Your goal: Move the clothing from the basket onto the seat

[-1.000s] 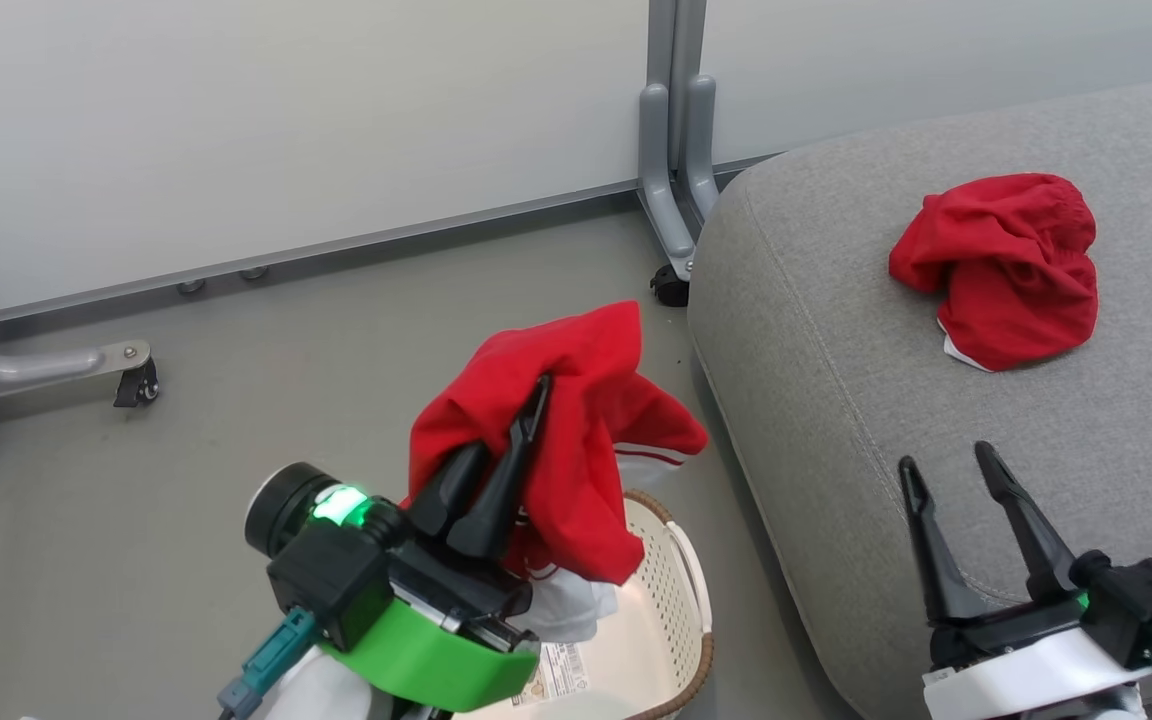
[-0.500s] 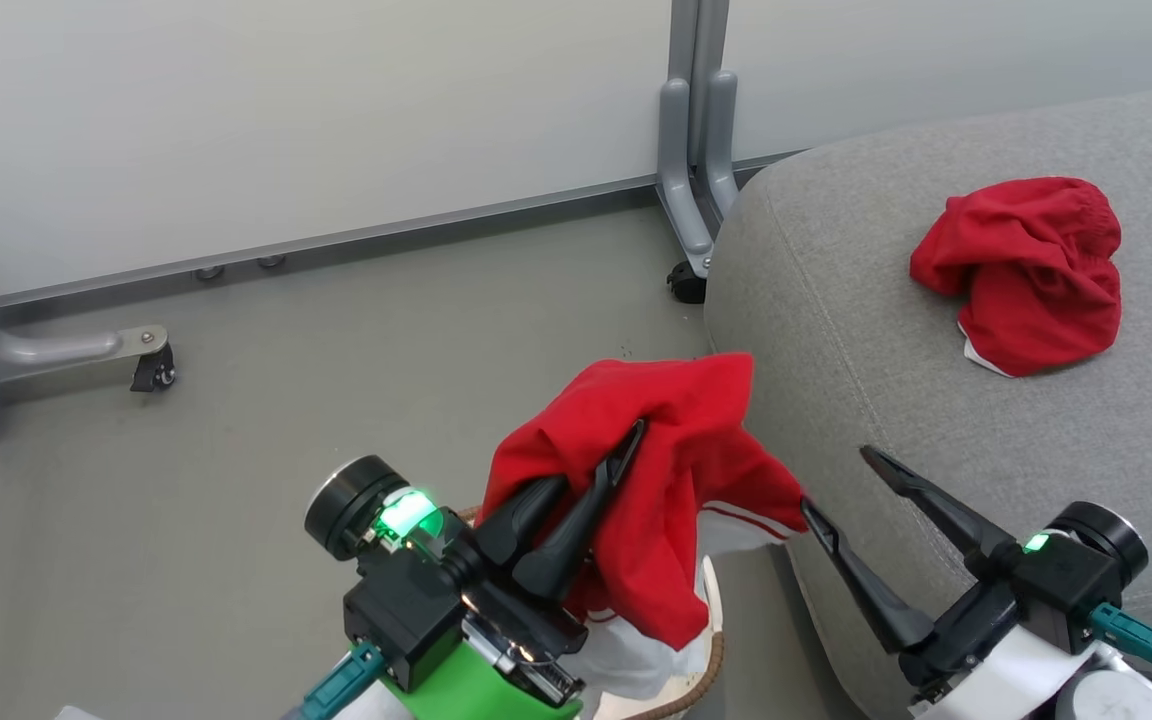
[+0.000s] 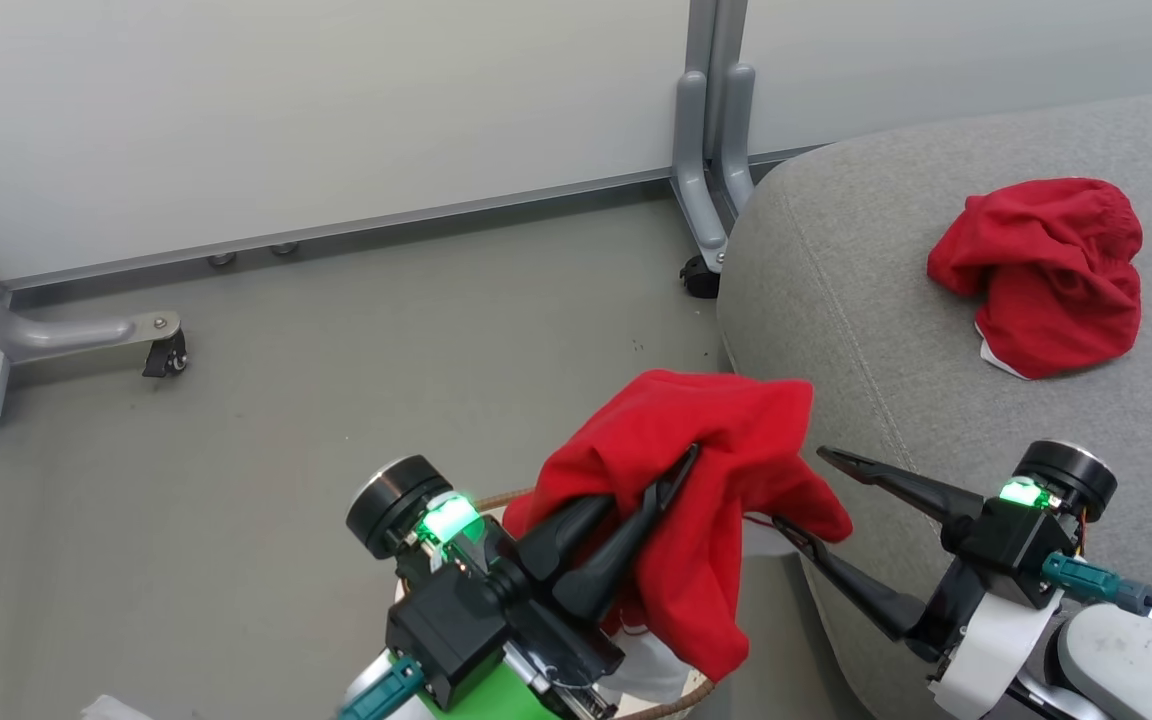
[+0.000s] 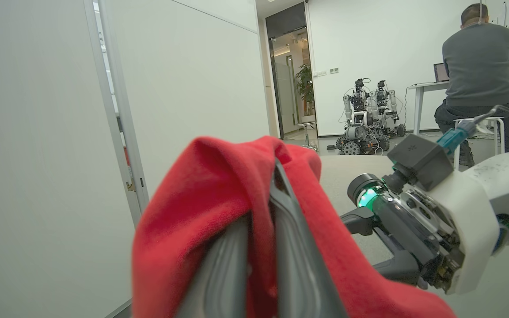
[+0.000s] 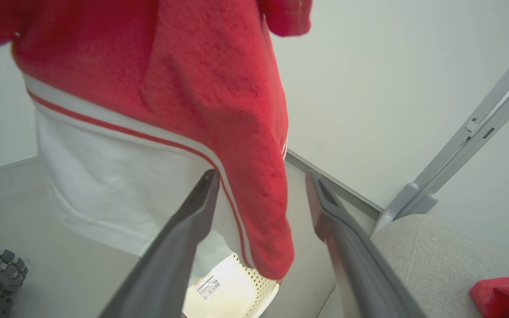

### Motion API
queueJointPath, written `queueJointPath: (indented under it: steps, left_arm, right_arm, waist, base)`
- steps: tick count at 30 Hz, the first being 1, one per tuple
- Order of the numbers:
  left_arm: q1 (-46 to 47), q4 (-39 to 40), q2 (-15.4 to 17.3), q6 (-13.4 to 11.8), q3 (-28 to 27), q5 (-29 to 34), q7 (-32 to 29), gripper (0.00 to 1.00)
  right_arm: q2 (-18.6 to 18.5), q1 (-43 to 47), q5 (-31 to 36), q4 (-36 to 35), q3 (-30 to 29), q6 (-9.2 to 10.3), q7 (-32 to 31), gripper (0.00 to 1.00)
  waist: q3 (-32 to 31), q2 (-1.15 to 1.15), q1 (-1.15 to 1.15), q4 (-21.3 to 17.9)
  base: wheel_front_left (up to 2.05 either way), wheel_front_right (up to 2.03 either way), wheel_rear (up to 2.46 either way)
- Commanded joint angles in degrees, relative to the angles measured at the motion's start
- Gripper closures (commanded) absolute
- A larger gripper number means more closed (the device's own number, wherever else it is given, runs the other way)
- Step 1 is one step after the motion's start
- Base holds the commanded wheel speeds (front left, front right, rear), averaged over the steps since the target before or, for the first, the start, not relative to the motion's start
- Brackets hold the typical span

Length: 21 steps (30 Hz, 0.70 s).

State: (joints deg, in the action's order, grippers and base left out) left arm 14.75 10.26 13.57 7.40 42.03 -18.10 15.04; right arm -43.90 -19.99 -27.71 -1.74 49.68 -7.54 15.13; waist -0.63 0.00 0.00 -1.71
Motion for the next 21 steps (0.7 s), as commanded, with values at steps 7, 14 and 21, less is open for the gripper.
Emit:
queueJointPath:
  steps: [7, 14, 21]
  left_arm:
    - [1.9, -0.2, 1.3, 0.1, 3.6, 0.9, 0.2, 1.00]
    - [2.9, 0.1, 1.5, 0.1, 5.8, 0.5, 0.2, 1.00]
    - [3.9, 0.1, 1.0, 0.1, 7.7, -0.3, 0.2, 1.00]
  right_arm:
    - [-2.8, -9.9, -3.7, 2.1, 13.9, 0.10, 0.0, 0.00]
    - [-2.1, -16.9, -4.3, 3.0, 22.4, 0.10, 0.0, 0.00]
    - [1.0, -16.2, -3.3, 3.1, 23.8, 0.10, 0.0, 0.00]
  waist:
    - [0.3, 0.00, 0.00, 1.3]
    - [0.2, 0.00, 0.00, 2.2]
    - [-0.2, 0.00, 0.00, 3.2]
  base:
    - [0.00, 0.00, 0.00]
    - [0.00, 0.00, 0.00]
    - [0.00, 0.00, 0.00]
